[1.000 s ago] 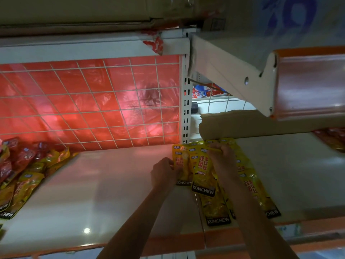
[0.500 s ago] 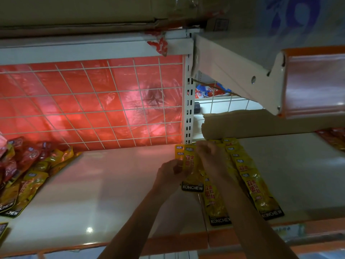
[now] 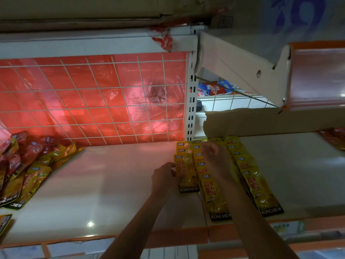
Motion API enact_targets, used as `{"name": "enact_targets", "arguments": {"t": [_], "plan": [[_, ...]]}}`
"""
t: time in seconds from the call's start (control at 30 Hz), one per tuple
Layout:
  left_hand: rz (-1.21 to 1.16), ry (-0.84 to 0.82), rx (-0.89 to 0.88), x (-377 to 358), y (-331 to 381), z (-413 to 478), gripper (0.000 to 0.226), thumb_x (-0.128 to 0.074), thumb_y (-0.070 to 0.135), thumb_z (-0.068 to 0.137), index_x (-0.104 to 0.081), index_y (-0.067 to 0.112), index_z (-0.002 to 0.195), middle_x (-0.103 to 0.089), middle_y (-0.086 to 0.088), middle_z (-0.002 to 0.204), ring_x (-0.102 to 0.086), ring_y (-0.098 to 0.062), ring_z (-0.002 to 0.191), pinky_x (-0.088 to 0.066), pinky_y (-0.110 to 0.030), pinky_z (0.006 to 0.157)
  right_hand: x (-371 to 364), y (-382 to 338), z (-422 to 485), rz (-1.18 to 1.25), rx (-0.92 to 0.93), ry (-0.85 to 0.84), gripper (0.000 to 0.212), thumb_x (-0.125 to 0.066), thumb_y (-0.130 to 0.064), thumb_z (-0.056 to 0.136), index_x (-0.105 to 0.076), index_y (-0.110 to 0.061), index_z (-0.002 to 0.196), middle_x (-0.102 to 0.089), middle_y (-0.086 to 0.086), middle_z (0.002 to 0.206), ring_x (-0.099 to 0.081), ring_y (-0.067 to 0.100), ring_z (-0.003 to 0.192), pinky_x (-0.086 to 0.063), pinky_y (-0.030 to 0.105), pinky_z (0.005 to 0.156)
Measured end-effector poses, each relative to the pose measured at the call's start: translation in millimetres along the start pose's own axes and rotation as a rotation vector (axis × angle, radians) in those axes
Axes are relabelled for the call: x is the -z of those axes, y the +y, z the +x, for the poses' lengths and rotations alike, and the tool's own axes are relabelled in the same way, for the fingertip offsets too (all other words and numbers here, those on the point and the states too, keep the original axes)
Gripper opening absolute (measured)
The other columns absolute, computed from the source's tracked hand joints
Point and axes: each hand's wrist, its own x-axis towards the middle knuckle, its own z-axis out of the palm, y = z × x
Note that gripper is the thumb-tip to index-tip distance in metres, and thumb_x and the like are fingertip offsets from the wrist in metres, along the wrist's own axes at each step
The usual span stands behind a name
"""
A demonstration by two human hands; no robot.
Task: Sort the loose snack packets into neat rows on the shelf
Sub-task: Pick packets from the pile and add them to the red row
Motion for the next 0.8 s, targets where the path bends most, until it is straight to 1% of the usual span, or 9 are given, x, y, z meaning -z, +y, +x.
{"name": "enact_targets", "arguments": {"t": [0.07, 0.2, 0.3, 0.4, 0.57, 0.63, 0.7, 0.8], "plan": [[0.046, 0.004, -0.012, -1.5, 0.6, -0.5, 0.035, -0.066, 0.038, 0.086, -0.064, 0.021, 0.117, -0.071, 0.004, 0.101, -0.063, -0.007, 0.081, -0.046, -0.02, 0.076, 0.9, -1.2, -1.8, 0.0, -0.004, 0.002, 0.023, -0.052, -0.027, 0.096, -0.066, -0.016, 0.111, -0.068, -0.002, 0.102, -0.061, 0.009, 0.092, -0.04, 0.017, 0.062], [0.185, -0.023, -0.035, -1.7, 0.8, 0.6, 0.036, -0.063, 0.042, 0.087, -0.065, 0.02, 0.116, -0.07, 0.0, 0.104, -0.066, -0.016, 0.091, -0.052, -0.031, 0.083, -0.6, -2.7, -4.0, -0.008, 0.004, -0.01, 0.021, -0.051, -0.024, 0.097, -0.066, -0.016, 0.11, -0.064, -0.005, 0.099, -0.058, 0.007, 0.092, -0.037, 0.013, 0.062], [0.201, -0.065, -0.06, -0.5, 1.4, 0.8, 0.033, -0.061, 0.042, 0.088, -0.067, 0.02, 0.113, -0.07, -0.001, 0.102, -0.066, -0.018, 0.09, -0.052, -0.032, 0.083, -3.8, -3.8, -5.4, -0.01, 0.003, -0.024, 0.019, -0.051, -0.022, 0.096, -0.066, -0.017, 0.107, -0.063, -0.007, 0.097, -0.058, 0.007, 0.093, -0.037, 0.012, 0.064], [0.218, -0.119, -0.079, 0.8, 1.8, 1.2, 0.03, -0.058, 0.041, 0.091, -0.069, 0.018, 0.108, -0.07, -0.001, 0.103, -0.065, -0.02, 0.093, -0.052, -0.034, 0.085, -6.6, -4.2, -5.1, -0.008, 0.005, -0.033, 0.018, -0.052, -0.022, 0.096, -0.066, -0.018, 0.105, -0.065, -0.005, 0.098, -0.059, 0.008, 0.093, -0.039, 0.013, 0.064], [0.247, -0.137, -0.09, 1.9, 1.8, 2.1, 0.031, -0.053, 0.04, 0.094, -0.069, 0.016, 0.105, -0.07, -0.002, 0.104, -0.065, -0.021, 0.095, -0.051, -0.036, 0.086, -8.3, -6.2, -3.4, -0.009, -0.005, -0.044, 0.019, -0.051, -0.023, 0.096, -0.066, -0.018, 0.107, -0.067, -0.003, 0.1, -0.061, 0.011, 0.094, -0.041, 0.019, 0.064], [0.262, -0.119, -0.097, 3.8, 2.1, 2.0, 0.033, -0.051, 0.04, 0.095, -0.068, 0.015, 0.109, -0.069, -0.003, 0.108, -0.064, -0.022, 0.098, -0.05, -0.035, 0.086, -9.5, -9.1, -3.5, -0.014, 0.004, -0.038, 0.018, -0.052, -0.023, 0.095, -0.066, -0.017, 0.106, -0.066, -0.003, 0.096, -0.06, 0.011, 0.091, -0.039, 0.017, 0.061], [0.25, -0.076, -0.085, 7.2, 0.8, 2.7, 0.037, -0.049, 0.039, 0.096, -0.064, 0.013, 0.117, -0.066, -0.004, 0.114, -0.062, -0.022, 0.104, -0.047, -0.034, 0.091, -13.7, -13.1, -4.7, -0.027, 0.013, -0.043, 0.018, -0.054, -0.022, 0.095, -0.066, -0.017, 0.106, -0.064, -0.004, 0.095, -0.058, 0.009, 0.089, -0.038, 0.014, 0.06], [0.253, 0.004, -0.071, 15.4, -8.3, 6.3, 0.042, -0.048, 0.044, 0.096, -0.054, 0.021, 0.131, -0.061, 0.0, 0.125, -0.058, -0.017, 0.112, -0.045, -0.03, 0.097, -29.5, -19.6, -7.4, -0.066, 0.055, -0.093, 0.02, -0.053, -0.018, 0.095, -0.067, -0.018, 0.109, -0.062, -0.009, 0.101, -0.055, 0.003, 0.095, -0.037, 0.009, 0.067]]}}
